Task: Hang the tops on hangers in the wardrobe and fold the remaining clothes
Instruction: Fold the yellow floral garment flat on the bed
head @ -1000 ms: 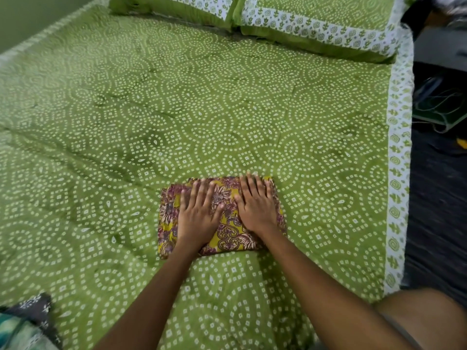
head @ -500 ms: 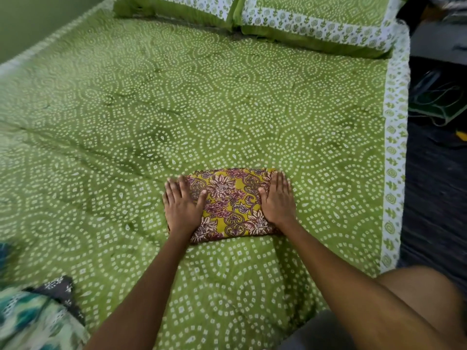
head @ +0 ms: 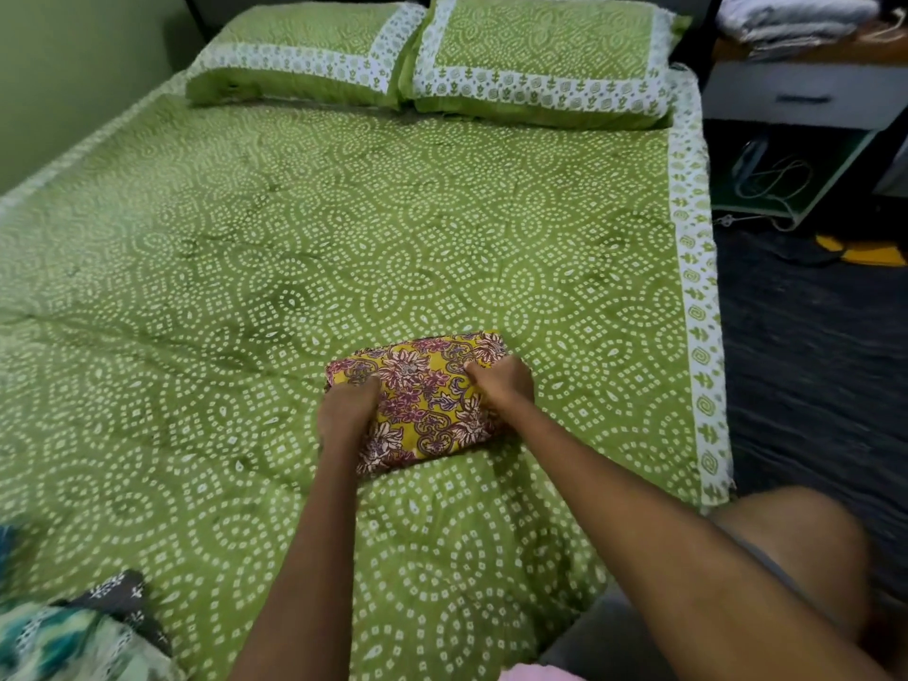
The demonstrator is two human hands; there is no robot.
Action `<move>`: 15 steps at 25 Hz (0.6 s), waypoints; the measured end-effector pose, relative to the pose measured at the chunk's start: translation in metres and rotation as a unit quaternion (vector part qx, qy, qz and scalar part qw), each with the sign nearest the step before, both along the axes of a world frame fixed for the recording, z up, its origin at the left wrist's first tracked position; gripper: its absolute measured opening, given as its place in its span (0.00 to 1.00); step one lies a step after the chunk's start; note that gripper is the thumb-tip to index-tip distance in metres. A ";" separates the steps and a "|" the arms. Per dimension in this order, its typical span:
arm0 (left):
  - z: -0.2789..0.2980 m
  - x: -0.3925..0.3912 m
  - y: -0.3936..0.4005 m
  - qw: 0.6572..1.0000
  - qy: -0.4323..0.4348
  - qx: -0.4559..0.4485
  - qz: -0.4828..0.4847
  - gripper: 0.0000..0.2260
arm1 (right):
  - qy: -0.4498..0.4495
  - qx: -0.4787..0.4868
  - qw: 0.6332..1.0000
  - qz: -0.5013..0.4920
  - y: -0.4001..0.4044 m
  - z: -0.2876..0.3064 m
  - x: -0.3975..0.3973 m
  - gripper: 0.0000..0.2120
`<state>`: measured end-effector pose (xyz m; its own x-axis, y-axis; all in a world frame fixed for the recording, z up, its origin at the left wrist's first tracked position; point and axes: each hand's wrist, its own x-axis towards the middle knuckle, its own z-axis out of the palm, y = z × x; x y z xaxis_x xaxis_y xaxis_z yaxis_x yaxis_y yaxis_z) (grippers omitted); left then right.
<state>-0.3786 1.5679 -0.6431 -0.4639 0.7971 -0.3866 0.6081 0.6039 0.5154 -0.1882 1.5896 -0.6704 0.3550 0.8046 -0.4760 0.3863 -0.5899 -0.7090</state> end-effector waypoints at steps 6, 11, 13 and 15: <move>-0.033 0.036 0.009 0.921 -0.349 0.042 0.170 0.47 | 0.298 -0.065 0.952 0.010 -0.003 0.025 0.080 0.27; -0.026 0.164 0.025 0.921 -0.376 0.092 0.041 0.28 | 0.305 0.016 0.951 -0.047 -0.018 0.031 0.213 0.22; -0.016 0.230 0.032 0.934 -0.324 0.136 -0.054 0.15 | 0.315 0.041 0.944 -0.086 -0.020 0.029 0.274 0.23; -0.017 0.288 0.044 0.944 -0.221 0.185 -0.161 0.15 | 0.310 0.057 0.941 -0.120 -0.024 0.024 0.332 0.21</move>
<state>-0.0903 1.6118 -0.6601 -0.0327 0.9877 -0.1530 0.4062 0.1529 0.9009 0.1434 1.5660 -0.6466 0.2164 0.7945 -0.5674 -0.2574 -0.5142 -0.8181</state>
